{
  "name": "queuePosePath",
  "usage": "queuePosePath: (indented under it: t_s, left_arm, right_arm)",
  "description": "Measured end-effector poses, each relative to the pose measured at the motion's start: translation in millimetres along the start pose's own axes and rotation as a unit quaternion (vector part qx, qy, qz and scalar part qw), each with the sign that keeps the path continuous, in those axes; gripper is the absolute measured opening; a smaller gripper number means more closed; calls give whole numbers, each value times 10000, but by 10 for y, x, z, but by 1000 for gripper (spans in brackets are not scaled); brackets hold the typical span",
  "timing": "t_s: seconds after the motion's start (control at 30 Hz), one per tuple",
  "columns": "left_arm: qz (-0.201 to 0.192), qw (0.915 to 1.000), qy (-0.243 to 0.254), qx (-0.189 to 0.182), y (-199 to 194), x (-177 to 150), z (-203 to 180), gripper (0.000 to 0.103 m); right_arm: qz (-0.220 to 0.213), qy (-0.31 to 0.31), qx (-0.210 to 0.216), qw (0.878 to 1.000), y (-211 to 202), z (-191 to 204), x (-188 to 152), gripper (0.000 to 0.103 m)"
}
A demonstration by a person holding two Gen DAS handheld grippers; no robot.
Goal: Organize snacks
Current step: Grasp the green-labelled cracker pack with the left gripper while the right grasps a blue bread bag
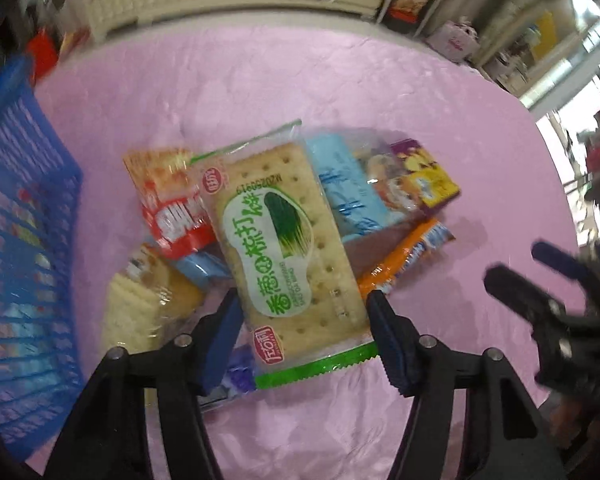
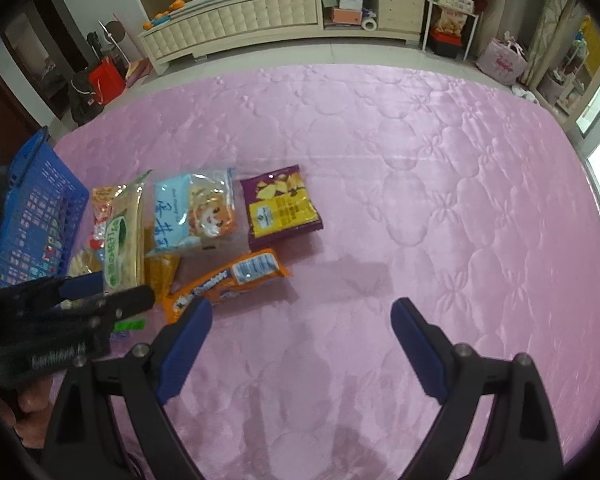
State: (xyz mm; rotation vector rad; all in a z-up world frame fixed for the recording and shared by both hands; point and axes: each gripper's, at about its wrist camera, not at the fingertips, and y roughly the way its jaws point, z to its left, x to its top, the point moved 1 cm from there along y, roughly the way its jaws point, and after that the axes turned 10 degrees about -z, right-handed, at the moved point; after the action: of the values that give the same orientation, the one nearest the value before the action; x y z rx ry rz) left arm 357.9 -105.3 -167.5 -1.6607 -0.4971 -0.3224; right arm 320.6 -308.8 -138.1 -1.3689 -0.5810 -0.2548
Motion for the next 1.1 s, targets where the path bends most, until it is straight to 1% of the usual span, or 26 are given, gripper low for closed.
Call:
queuePosePath:
  t_s: [0.1, 0.2, 0.3, 0.4, 0.53, 0.7, 0.8, 0.83, 0.87, 0.9, 0.93, 0.97, 1.03, 1.1]
  left_arm:
    - [-123, 9999, 82, -35, -174, 28, 28, 59]
    - [-215, 9998, 23, 35, -334, 61, 139, 57]
    - [-326, 9994, 85, 69, -460, 98, 224, 54]
    - [-310, 9995, 101, 56, -509, 117, 356, 51]
    - [-323, 9995, 57, 45, -517, 130, 419, 50]
    - [-329, 9993, 133, 98, -542, 115, 470, 50]
    - [-308, 9993, 160, 109, -500, 103, 451, 50]
    - [-303, 9994, 154, 104, -491, 106, 454, 49]
    - [-307, 9994, 150, 94, -482, 104, 454, 49]
    - [-311, 9994, 144, 83, -482, 103, 456, 49]
    - [-320, 9994, 139, 71, -487, 106, 458, 49]
    - [-336, 9993, 142, 52, -498, 116, 461, 49]
    - [-383, 9991, 153, 27, -541, 110, 473, 48]
    - [-455, 9988, 169, -25, -603, 102, 472, 48]
  right_arm:
    - [61, 59, 142, 9999, -15, 60, 84, 93]
    - [103, 64, 297, 9995, -17, 139, 201, 93]
    - [137, 71, 478, 9987, 21, 227, 329, 93]
    - [344, 138, 735, 9966, 161, 327, 450, 93]
    - [689, 98, 745, 9948, 431, 438, 504, 93]
    - [878, -195, 631, 9939, 710, 625, 545, 93]
    - [993, -248, 544, 9933, 863, 665, 552, 93]
    - [1071, -229, 592, 9922, 936, 675, 547, 92]
    - [1122, -234, 606, 9916, 972, 683, 541, 86]
    - [1143, -294, 525, 9916, 1005, 701, 523, 80]
    - [1074, -390, 517, 9921, 1012, 728, 518, 79]
    - [1042, -442, 556, 9920, 1012, 756, 524, 70]
    - [948, -695, 457, 9920, 959, 845, 488, 70]
    - [935, -719, 527, 9916, 892, 876, 469, 70]
